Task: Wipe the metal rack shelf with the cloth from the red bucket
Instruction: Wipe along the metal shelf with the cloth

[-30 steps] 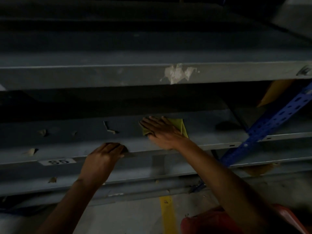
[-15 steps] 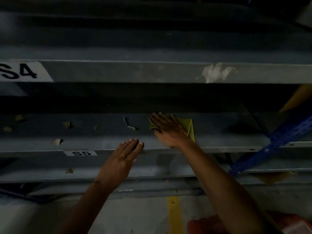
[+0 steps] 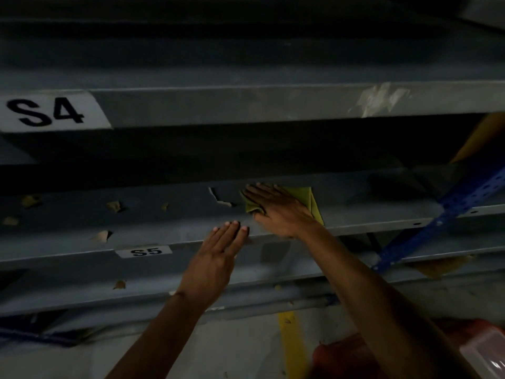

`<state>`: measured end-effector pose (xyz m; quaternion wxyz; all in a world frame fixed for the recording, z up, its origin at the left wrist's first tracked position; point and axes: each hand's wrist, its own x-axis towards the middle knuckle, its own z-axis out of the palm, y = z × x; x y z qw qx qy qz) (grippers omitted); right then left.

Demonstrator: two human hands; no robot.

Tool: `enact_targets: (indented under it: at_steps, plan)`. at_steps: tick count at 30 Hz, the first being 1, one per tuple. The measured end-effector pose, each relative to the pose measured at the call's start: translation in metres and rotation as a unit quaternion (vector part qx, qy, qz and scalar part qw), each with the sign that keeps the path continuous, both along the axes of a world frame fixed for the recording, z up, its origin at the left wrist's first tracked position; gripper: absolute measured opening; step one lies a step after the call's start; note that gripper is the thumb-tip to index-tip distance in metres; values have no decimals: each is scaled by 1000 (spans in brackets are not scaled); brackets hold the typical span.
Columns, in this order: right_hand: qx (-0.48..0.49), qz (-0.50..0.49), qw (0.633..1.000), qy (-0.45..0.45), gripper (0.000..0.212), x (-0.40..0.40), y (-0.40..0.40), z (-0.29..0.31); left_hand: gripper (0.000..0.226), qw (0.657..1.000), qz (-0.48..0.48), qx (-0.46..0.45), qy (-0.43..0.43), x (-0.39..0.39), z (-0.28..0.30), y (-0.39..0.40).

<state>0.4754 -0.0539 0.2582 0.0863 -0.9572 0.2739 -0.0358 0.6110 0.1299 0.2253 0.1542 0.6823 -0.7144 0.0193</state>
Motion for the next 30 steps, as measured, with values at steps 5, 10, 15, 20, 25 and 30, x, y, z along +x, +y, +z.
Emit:
enact_targets:
  at_steps: [5, 10, 15, 20, 25, 30]
  plan:
    - [123, -40, 988, -83, 48, -3, 1, 3, 75, 1000, -6, 19, 0, 2, 1, 2]
    - [80, -7, 994, -68, 57, 33, -5, 5, 78, 1000, -11, 4, 21, 4, 0, -1]
    - [10, 91, 996, 19, 56, 67, 3, 5, 71, 999, -30, -7, 38, 7, -1, 0]
    - [31, 172, 985, 6, 58, 55, 6, -4, 48, 997, -56, -39, 35, 19, 10, 17]
    - [165, 91, 978, -86, 53, 40, 14, 9, 41, 993, 73, -70, 53, 74, 8, 45]
    - [129, 47, 990, -42, 50, 75, 12, 22, 42, 996, 53, -55, 37, 87, 6, 45]
